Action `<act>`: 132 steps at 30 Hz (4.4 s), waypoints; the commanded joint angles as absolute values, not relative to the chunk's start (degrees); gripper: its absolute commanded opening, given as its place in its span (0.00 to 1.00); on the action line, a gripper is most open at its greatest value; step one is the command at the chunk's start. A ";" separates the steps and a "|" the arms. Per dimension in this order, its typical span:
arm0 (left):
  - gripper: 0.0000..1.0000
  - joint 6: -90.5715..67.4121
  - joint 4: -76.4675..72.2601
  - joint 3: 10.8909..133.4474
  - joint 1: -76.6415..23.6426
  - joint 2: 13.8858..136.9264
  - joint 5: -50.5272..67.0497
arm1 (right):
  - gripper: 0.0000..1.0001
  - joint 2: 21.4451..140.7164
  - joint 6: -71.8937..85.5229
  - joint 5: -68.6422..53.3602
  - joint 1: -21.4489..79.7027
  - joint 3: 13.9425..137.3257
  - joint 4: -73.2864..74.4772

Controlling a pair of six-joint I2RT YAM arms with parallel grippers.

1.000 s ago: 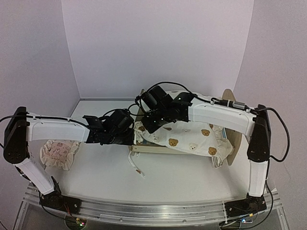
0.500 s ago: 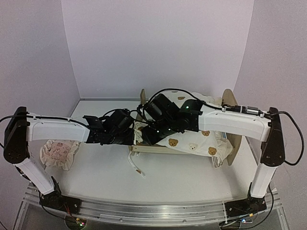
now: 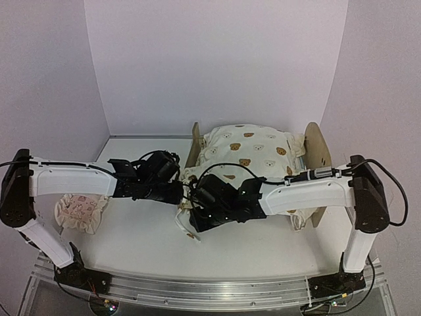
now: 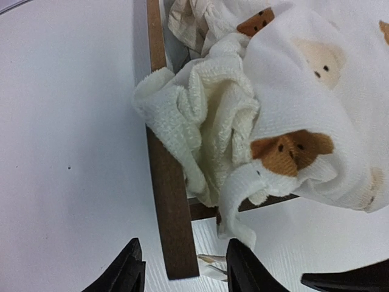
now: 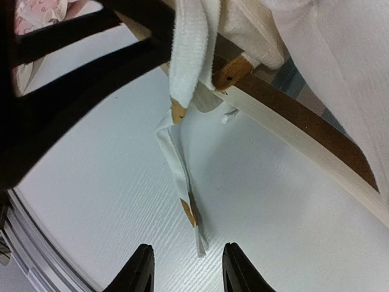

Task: Set up the pet bed

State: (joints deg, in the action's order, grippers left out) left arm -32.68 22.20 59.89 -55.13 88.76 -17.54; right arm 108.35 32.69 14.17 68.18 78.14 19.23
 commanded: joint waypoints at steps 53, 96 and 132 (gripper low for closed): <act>0.59 -29.36 37.42 51.67 -55.37 54.66 -16.22 | 0.06 136.70 28.24 47.40 69.71 74.87 -32.34; 0.46 -29.54 20.46 46.44 -55.37 67.71 -11.60 | 0.00 105.26 25.30 19.39 72.70 48.10 -15.15; 0.19 -26.24 10.37 54.21 -54.30 85.35 -17.79 | 0.00 96.77 21.97 8.55 78.79 47.71 0.91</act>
State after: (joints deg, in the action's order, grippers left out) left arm -27.72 13.06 51.18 -55.07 84.21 -15.06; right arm 98.74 22.74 12.31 77.71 46.48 -2.46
